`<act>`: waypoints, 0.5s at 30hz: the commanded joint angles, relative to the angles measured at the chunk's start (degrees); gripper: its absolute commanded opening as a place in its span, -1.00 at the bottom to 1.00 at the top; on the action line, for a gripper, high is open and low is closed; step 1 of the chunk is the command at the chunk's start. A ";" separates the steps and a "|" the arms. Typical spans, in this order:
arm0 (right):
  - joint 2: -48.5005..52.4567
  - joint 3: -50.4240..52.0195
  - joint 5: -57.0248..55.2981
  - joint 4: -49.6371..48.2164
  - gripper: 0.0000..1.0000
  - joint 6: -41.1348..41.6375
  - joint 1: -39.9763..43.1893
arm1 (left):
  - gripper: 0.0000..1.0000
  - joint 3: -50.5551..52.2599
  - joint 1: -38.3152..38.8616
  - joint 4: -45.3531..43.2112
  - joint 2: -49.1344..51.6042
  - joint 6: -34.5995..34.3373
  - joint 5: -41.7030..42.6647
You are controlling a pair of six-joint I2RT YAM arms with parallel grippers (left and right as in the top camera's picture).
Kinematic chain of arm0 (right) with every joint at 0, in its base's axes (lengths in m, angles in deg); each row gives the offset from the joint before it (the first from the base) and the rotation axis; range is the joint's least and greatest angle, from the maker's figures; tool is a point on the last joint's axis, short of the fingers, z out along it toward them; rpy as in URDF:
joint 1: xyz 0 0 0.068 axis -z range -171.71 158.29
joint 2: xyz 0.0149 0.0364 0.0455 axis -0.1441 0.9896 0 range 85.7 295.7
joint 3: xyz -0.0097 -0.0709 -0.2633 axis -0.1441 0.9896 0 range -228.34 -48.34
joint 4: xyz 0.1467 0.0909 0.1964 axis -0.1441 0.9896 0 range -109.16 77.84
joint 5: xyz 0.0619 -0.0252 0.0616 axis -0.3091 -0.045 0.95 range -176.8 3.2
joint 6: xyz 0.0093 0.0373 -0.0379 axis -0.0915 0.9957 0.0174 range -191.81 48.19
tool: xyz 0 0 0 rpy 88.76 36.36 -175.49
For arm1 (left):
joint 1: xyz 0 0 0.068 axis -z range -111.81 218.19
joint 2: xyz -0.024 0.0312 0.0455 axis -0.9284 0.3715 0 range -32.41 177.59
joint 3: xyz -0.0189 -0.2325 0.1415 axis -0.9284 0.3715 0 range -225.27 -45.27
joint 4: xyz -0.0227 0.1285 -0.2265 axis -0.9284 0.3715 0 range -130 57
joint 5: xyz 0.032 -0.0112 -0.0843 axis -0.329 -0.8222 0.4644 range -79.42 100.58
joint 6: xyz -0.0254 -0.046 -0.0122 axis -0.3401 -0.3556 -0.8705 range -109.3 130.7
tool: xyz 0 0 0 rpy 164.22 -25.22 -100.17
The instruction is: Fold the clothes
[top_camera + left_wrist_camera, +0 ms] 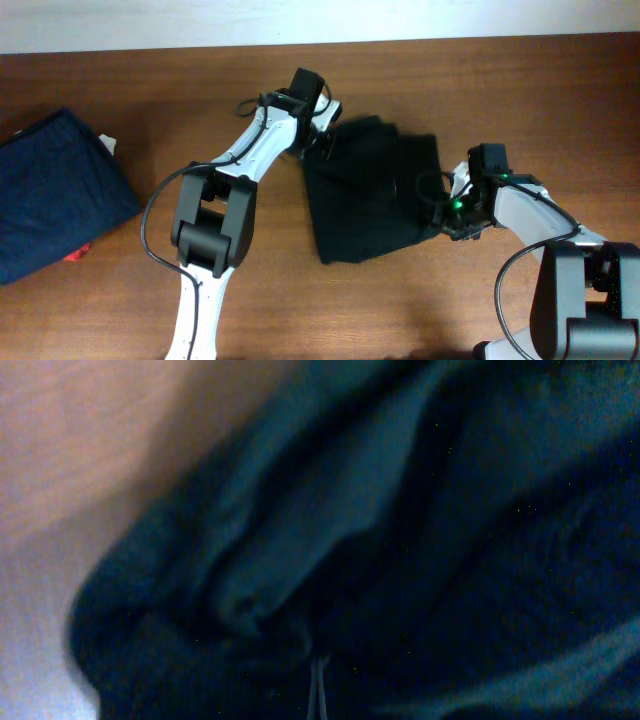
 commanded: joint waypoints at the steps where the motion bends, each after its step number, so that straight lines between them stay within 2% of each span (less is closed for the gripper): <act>1: -0.20 -2.73 -8.98 -5.62 -0.24 -0.63 1.95 | -1.00 0.37 -0.59 12.02 1.90 -0.61 0.50; 4: -0.20 -8.35 -8.72 -6.93 0.05 -2.27 3.34 | -0.99 0.37 -0.46 21.97 1.90 -0.66 4.74; 5: -0.22 -10.82 -8.57 -6.19 0.06 -3.32 3.52 | -0.99 0.37 -0.44 24.04 1.86 -0.63 6.34; 7: -0.22 -15.98 -8.59 -1.90 0.23 -5.11 3.72 | -0.99 0.37 -0.52 27.17 1.07 -0.55 10.19; 9: -0.22 -20.94 -8.81 4.96 0.35 -5.70 3.74 | -0.99 0.35 -0.76 27.26 -1.03 -0.52 9.92; 10: -0.22 -24.44 -8.81 11.41 0.39 -5.66 3.74 | -0.99 0.31 -1.18 25.97 -2.95 -0.55 9.18; 12: -0.22 -28.00 -8.79 20.57 0.38 -4.96 3.76 | -0.92 -0.94 -2.25 23.80 -5.95 -0.57 7.50; 15: -0.26 -28.17 -8.48 27.30 0.39 -2.14 4.24 | -0.79 -5.64 -4.17 21.68 -9.68 -0.50 6.80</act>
